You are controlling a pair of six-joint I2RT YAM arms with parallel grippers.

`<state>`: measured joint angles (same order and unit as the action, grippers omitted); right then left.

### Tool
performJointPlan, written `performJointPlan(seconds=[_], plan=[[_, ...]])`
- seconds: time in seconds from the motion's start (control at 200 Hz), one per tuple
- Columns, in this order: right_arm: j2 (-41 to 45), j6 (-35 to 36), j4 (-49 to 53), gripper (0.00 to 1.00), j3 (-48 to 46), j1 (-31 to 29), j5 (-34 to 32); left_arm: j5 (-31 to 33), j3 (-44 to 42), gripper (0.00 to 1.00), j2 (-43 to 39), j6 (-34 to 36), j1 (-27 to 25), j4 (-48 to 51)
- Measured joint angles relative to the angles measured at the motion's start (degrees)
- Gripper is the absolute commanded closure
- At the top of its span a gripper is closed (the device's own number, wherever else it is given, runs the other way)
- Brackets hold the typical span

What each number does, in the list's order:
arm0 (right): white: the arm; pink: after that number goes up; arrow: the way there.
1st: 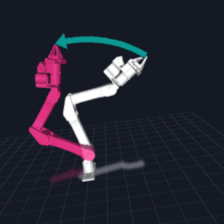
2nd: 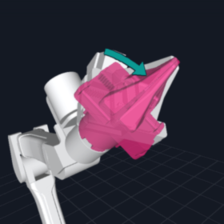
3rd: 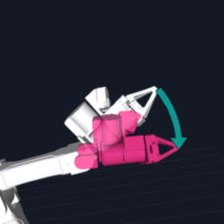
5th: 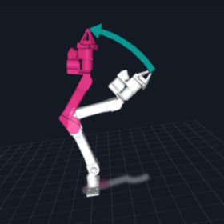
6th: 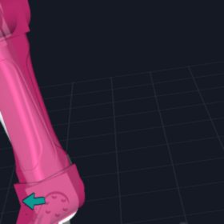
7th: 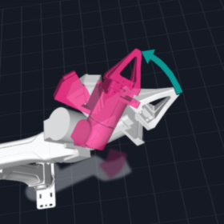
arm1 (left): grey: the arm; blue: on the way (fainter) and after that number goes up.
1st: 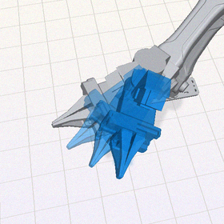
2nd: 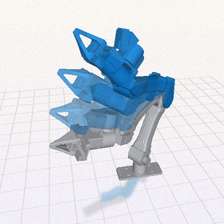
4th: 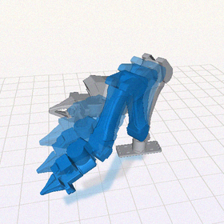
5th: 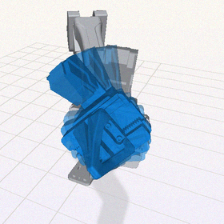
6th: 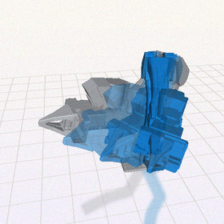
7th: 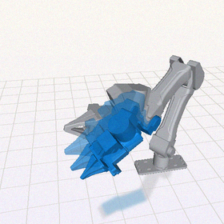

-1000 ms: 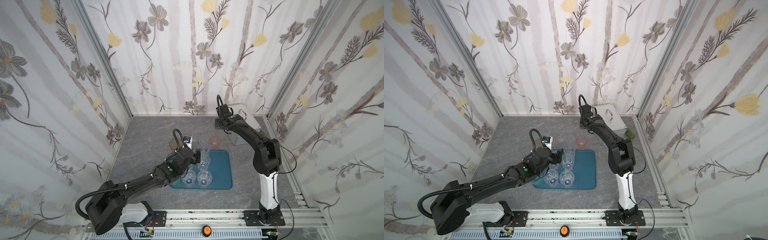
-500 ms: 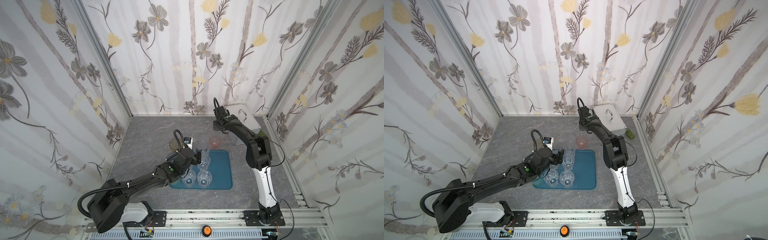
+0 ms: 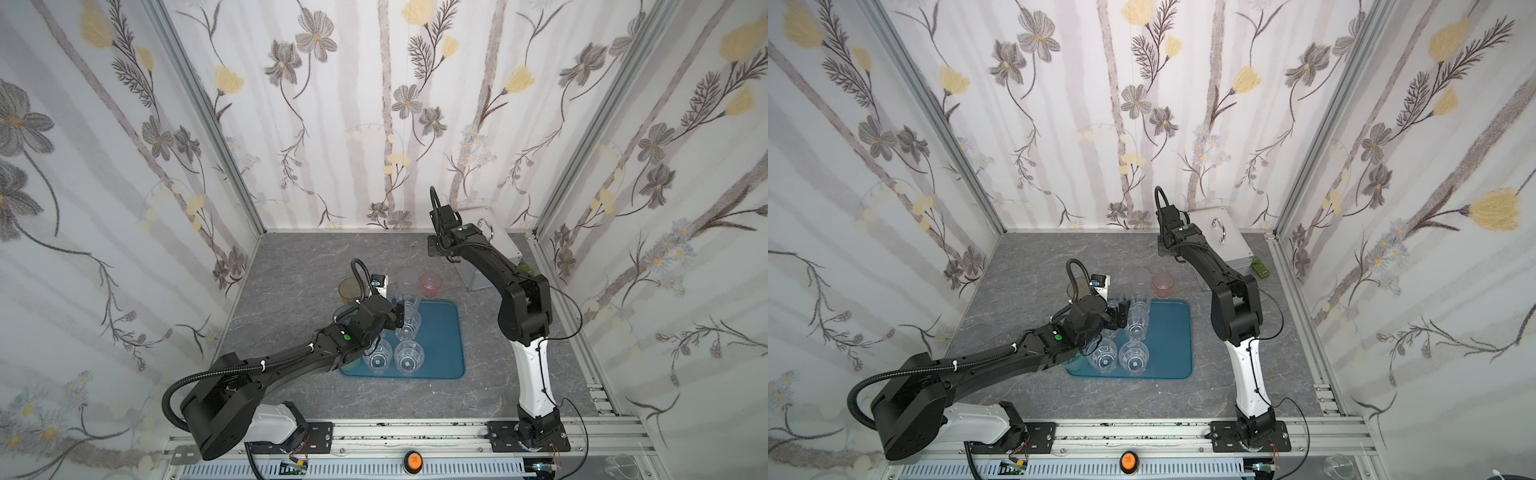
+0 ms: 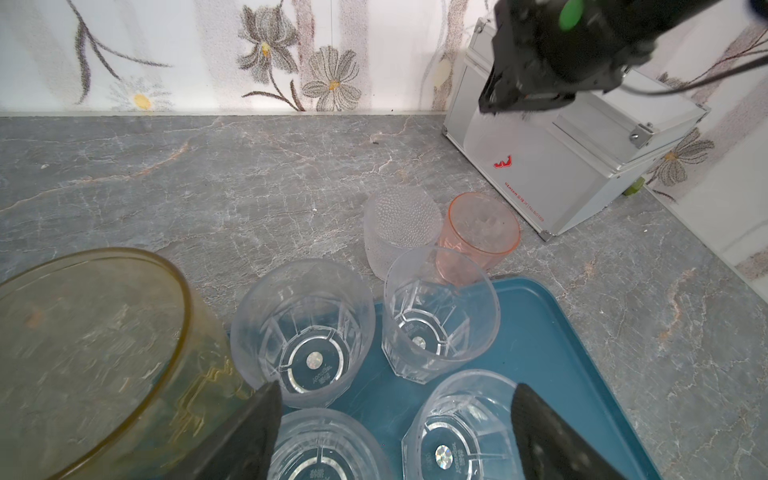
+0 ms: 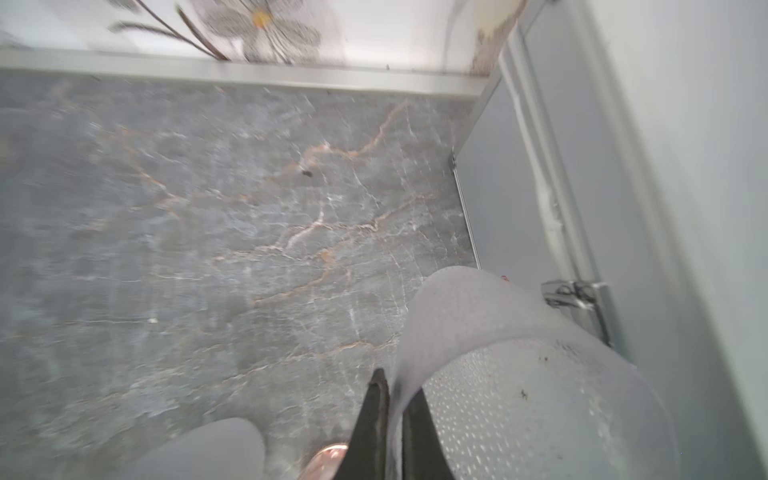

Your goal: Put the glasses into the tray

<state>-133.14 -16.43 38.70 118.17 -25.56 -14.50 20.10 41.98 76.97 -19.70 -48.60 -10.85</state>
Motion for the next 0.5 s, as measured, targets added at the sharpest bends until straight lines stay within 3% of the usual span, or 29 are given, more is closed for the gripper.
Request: performJointPlan(seconds=[0.22,0.5], plan=[[12.2,-0.2,0.6,0.96,-3.4,-4.0,-0.9,0.3,0.4,0.12,0.0,0.0,0.0,0.0],[34.1,-4.5,1.9,0.96,-29.5,-6.7,3.1,2.9,1.7,0.12,-0.4,0.6,-1.8,0.0]])
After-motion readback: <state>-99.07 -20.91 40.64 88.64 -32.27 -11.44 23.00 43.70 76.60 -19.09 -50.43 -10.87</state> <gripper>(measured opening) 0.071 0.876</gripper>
